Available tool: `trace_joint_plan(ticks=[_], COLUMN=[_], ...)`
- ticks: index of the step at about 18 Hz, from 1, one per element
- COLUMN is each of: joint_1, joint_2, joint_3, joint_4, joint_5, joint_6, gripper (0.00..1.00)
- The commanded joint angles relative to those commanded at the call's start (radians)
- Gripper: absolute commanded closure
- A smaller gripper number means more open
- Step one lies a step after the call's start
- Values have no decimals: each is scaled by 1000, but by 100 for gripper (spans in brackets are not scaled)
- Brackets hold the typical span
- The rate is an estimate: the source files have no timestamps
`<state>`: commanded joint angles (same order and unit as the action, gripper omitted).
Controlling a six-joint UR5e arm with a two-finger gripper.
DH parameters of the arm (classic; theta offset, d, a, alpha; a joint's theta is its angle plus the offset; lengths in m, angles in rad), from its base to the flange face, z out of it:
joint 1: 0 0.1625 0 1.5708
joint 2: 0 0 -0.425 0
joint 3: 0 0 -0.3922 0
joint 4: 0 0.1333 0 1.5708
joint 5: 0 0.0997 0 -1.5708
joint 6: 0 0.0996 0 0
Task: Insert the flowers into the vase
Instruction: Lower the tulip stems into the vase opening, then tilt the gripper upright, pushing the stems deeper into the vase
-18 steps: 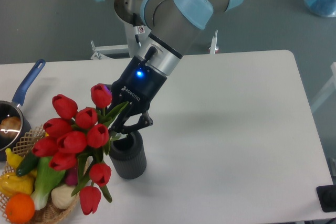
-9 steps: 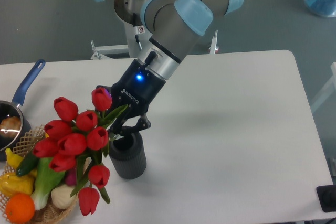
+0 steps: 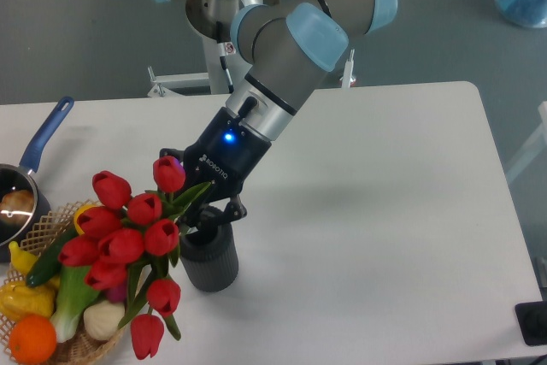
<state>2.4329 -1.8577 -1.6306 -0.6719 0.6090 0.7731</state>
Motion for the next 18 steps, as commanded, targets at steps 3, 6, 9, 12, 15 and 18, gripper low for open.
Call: trace_joint_plan(ticks=[3, 6, 9, 12, 15, 18], joint_1=[6, 6, 6, 9, 37, 57], joint_2=[-6, -11, -12, -14, -12, -12], joint_3=[-2, -2, -11, -20, -35, -77], joint_4=[0, 0, 0, 0, 0, 0], joint_5=[-26, -28, -28, -49, -122, -181], joint_6=[14, 15, 25, 31, 38, 109], gripper=[82, 82, 82, 82, 82, 82])
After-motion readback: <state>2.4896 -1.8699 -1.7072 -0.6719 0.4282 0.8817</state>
